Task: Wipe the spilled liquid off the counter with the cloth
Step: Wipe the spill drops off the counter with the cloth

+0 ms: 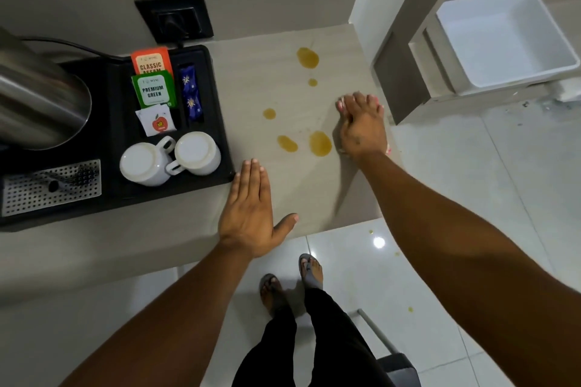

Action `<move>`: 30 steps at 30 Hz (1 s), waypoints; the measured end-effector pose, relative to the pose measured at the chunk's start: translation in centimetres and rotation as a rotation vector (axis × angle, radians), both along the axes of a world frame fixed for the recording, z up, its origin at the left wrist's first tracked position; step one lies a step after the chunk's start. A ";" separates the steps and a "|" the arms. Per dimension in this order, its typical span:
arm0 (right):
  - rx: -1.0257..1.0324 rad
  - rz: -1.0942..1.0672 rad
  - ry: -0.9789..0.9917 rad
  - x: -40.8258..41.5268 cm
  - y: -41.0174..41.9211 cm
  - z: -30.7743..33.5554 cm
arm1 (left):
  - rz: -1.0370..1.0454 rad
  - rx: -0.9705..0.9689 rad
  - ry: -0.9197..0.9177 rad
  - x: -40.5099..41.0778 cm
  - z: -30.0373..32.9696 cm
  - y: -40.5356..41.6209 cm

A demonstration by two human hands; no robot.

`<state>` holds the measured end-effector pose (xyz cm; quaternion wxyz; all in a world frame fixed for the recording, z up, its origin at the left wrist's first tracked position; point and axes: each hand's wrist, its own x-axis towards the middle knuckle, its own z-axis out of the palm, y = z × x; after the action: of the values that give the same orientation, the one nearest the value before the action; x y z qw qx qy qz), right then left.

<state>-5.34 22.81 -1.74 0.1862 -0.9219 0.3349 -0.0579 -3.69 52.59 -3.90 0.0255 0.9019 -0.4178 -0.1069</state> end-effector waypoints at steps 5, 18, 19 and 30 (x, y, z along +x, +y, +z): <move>0.004 0.220 0.005 -3.7 2.3 -1.0 | -0.003 -0.011 0.001 0.1 0.1 0.1; -0.045 0.262 -0.026 10.3 -3.1 0.3 | -0.008 -0.073 0.034 0.3 0.3 0.2; -0.053 0.306 -0.041 9.2 -3.1 0.2 | -0.008 -0.075 0.041 0.3 0.2 0.2; 0.134 0.183 -0.120 16.2 -4.1 0.9 | 0.019 -0.092 0.075 0.2 0.2 0.2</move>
<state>10.84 18.75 -0.82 0.2713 -0.9291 0.2406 -0.0731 -3.46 52.79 -3.67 0.0838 0.8990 -0.4124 -0.1212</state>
